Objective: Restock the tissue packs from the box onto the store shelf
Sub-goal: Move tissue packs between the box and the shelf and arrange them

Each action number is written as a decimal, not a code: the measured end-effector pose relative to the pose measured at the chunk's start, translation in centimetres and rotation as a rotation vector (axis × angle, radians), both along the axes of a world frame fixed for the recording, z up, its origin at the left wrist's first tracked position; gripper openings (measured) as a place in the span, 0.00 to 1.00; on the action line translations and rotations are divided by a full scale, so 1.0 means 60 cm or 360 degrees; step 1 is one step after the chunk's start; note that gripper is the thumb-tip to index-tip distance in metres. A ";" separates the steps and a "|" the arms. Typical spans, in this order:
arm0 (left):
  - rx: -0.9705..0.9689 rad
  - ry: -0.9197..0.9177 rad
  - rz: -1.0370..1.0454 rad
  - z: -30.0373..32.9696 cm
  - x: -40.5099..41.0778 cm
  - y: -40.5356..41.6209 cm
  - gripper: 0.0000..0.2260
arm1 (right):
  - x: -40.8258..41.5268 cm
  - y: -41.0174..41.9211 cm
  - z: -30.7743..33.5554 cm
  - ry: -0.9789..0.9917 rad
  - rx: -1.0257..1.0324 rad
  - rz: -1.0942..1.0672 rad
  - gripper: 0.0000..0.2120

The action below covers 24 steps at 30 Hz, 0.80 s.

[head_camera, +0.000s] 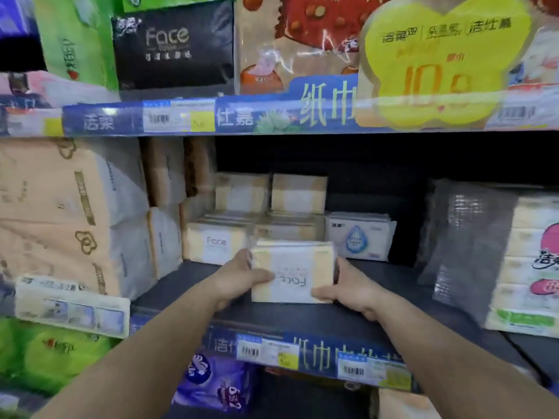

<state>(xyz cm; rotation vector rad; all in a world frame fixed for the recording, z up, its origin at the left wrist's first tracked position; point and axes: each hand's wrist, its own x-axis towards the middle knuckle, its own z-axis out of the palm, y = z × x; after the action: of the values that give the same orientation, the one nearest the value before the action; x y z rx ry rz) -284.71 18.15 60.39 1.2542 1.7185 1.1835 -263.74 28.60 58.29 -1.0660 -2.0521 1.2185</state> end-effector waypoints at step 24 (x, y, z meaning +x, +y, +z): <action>0.0383 0.0347 -0.0101 0.075 -0.174 -0.017 0.19 | -0.131 -0.030 0.088 -0.0030 0.0137 0.0058 0.43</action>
<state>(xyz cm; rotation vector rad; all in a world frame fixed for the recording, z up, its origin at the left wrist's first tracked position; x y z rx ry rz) -295.15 17.14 64.89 1.6225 1.7118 1.2837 -271.58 26.79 63.57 -1.0076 -2.1267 1.1313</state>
